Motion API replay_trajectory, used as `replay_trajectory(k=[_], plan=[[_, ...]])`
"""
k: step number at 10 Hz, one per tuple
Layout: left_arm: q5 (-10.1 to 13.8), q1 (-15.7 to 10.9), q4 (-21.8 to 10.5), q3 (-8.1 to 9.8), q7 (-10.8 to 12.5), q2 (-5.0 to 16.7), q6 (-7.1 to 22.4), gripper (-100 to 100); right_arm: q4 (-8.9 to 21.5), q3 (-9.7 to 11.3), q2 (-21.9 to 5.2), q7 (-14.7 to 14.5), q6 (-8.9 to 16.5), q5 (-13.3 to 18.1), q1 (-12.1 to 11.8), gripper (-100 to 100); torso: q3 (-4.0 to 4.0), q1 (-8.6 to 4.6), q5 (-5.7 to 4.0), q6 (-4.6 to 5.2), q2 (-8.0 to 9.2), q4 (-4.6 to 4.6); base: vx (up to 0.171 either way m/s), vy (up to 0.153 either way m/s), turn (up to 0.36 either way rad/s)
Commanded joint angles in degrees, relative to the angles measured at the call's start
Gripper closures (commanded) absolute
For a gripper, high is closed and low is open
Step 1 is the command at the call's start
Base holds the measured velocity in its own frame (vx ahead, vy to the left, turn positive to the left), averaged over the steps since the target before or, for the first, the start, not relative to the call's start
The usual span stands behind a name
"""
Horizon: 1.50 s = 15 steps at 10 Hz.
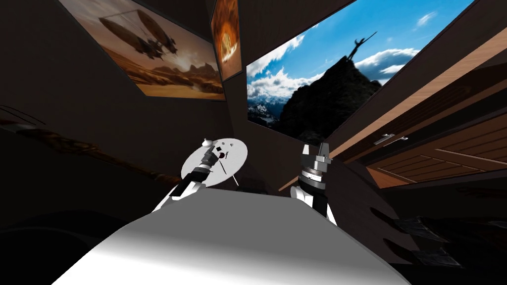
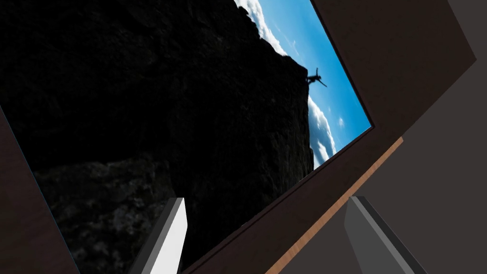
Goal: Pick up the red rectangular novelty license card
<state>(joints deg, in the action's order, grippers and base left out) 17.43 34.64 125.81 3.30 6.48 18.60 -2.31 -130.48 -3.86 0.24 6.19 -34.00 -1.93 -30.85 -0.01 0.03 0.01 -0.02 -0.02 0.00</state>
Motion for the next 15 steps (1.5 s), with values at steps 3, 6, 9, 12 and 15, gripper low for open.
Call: replay_trajectory(k=[3, 6, 9, 12, 15], plan=[[4.3, 0.8, -2.5, 0.82, -0.3, 3.1, 6.2, -100, 0.0, 0.0, 0.0, 0.0, 0.0, 0.0, 0.0, 0, 0.00, 0.00, 0.00, 0.00, 0.00, 0.00, 0.006, 0.004, -0.114], [6.1, 1.2, -3.7, 0.93, -0.6, 4.4, 9.6, -100, 0.0, 0.0, 0.0, 0.0, 0.0, 0.0, 0.0, 0, -0.01, 0.01, 0.00, 0.03, -0.01, 0.00, 0.007, 0.007, -0.100], [9.6, 2.0, -6.3, 1.03, -1.5, 6.9, 14.4, -100, 0.0, 0.0, 0.0, 0.0, 0.0, 0.0, 0.0, 0, 0.00, 0.02, 0.00, 0.00, -0.01, 0.00, 0.007, 0.011, -0.131], [11.3, 2.4, -7.6, 1.02, -2.1, 8.2, 18.3, -100, 0.0, 0.0, 0.0, 0.0, 0.0, 0.0, 0.0, 0, -0.01, 0.05, 0.01, 0.02, -0.02, 0.00, 0.007, 0.016, -0.130], [14.5, 3.0, -10.2, 0.84, -3.4, 10.6, 23.5, -100, 0.0, 0.0, 0.0, 0.0, 0.0, 0.0, 0.0, 0, 0.00, 0.05, 0.01, -0.02, -0.01, 0.00, 0.008, 0.019, -0.165]])
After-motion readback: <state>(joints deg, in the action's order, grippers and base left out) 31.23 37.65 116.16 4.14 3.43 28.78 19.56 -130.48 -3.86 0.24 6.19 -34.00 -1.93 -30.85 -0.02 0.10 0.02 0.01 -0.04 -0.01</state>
